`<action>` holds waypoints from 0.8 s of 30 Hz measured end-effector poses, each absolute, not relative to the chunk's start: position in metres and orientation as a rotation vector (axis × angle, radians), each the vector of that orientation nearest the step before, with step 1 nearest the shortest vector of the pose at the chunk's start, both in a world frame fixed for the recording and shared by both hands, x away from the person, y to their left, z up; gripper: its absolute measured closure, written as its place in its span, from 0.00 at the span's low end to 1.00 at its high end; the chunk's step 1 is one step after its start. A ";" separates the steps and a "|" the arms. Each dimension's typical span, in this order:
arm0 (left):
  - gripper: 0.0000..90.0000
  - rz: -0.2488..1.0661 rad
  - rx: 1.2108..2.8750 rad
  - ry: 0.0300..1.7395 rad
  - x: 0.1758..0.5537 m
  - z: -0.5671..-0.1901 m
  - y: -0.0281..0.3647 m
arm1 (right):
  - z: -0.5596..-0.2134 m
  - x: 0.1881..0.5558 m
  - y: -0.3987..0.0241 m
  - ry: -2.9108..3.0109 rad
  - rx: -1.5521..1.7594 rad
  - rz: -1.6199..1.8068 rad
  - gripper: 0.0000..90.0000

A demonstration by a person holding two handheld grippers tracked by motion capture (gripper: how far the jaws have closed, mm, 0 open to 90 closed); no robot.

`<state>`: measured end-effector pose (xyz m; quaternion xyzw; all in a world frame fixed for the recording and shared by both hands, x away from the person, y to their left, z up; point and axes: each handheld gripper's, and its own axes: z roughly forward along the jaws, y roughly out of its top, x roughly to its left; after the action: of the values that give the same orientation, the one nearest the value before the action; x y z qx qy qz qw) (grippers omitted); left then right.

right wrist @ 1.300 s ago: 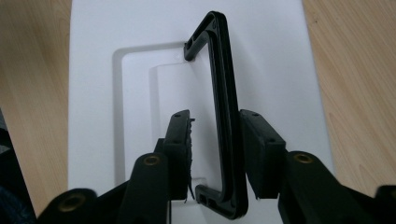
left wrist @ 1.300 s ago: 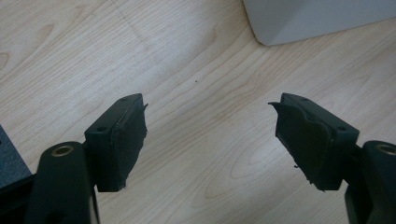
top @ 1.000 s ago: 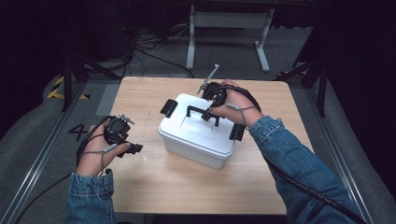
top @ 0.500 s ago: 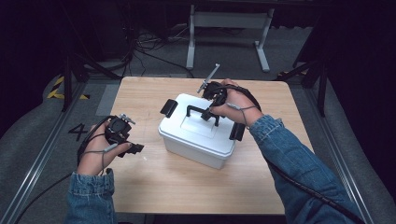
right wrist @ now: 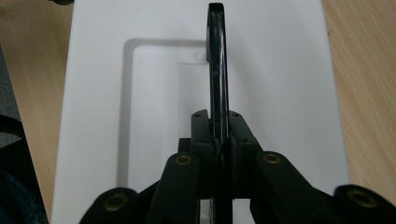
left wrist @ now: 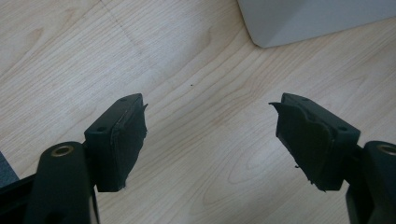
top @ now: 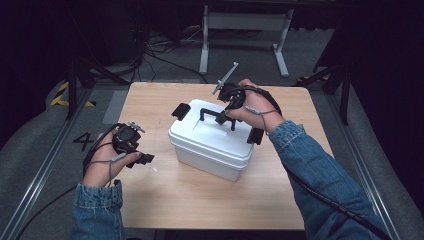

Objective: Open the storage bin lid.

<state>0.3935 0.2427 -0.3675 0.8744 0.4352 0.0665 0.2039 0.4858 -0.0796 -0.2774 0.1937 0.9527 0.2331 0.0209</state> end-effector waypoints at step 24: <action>0.28 0.194 2.445 1.215 0.392 -0.366 0.241 | -0.228 0.477 -0.133 2.829 0.683 0.830 0.94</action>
<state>0.3922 0.2410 -0.3662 0.8751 0.4349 0.0696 0.2007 0.4766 -0.1326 -0.2281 0.2253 0.9333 0.2737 0.0577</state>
